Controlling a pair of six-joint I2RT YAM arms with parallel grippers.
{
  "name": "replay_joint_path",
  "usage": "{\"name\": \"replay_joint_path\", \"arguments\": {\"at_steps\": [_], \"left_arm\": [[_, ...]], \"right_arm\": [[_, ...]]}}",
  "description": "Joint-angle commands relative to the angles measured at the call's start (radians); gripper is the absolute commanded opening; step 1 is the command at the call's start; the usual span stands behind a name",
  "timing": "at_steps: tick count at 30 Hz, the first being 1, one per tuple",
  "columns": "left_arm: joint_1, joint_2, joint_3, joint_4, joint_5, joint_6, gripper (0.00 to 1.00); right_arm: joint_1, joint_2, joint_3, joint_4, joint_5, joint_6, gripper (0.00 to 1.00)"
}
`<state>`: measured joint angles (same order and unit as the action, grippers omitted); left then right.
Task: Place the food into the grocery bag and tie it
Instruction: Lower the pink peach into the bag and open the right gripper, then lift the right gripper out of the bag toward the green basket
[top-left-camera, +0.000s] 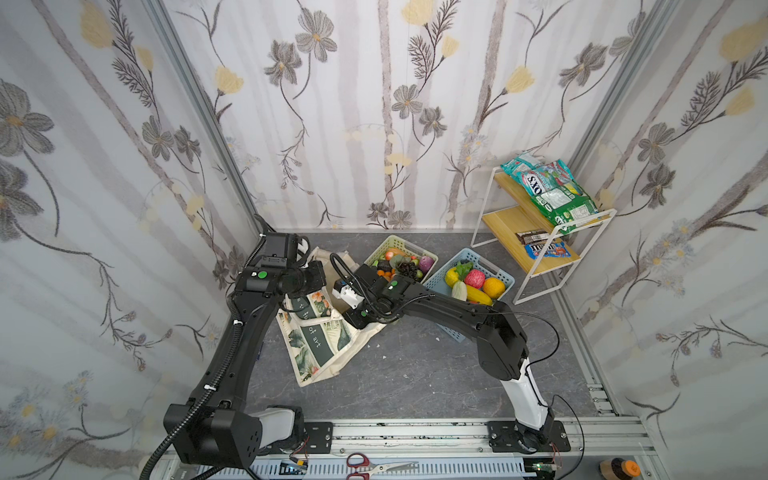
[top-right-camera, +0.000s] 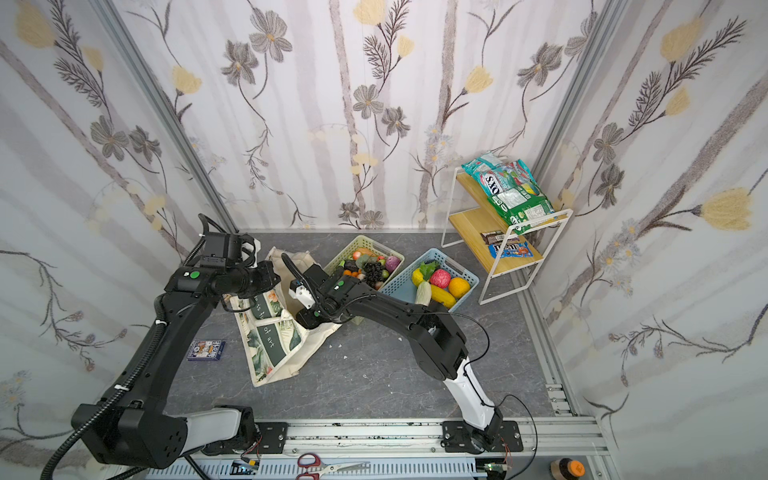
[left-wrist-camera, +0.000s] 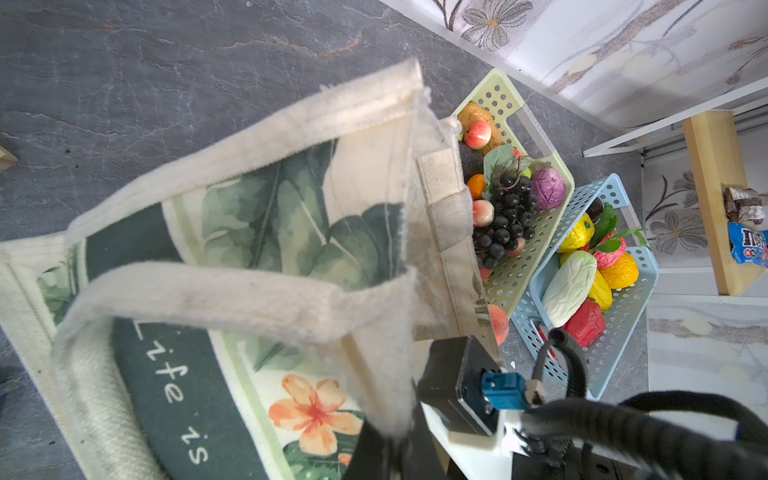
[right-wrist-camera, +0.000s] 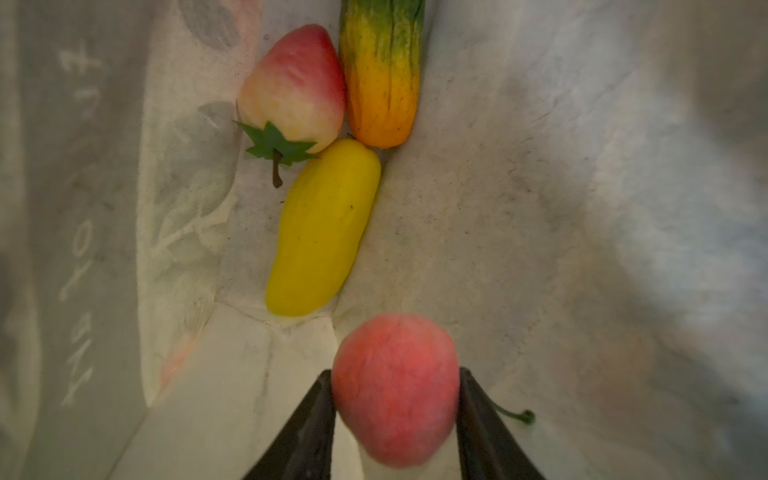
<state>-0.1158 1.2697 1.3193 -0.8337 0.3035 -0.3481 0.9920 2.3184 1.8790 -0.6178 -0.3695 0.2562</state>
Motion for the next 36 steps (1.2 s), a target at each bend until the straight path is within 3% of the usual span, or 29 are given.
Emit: {"name": "replay_joint_path", "arguments": {"at_steps": [1,11,20,36], "left_arm": [[-0.001,-0.006,-0.003,0.042,0.041,0.0,0.0],[-0.002,-0.006,0.011,0.061,0.138,0.03,0.0],[-0.003,-0.006,0.024,0.044,0.122,0.046,0.0],[0.025,-0.006,-0.009,0.049,0.09,0.065,0.0]], "right_arm": [[0.003,0.018,0.007,0.041,-0.087,0.015,0.46],[0.003,0.108,0.054,0.05,-0.197,0.029,0.47],[0.002,0.13,0.076,0.054,-0.207,0.049,0.61],[-0.066,-0.082,0.09,0.045,-0.157,0.054,0.72]]}}
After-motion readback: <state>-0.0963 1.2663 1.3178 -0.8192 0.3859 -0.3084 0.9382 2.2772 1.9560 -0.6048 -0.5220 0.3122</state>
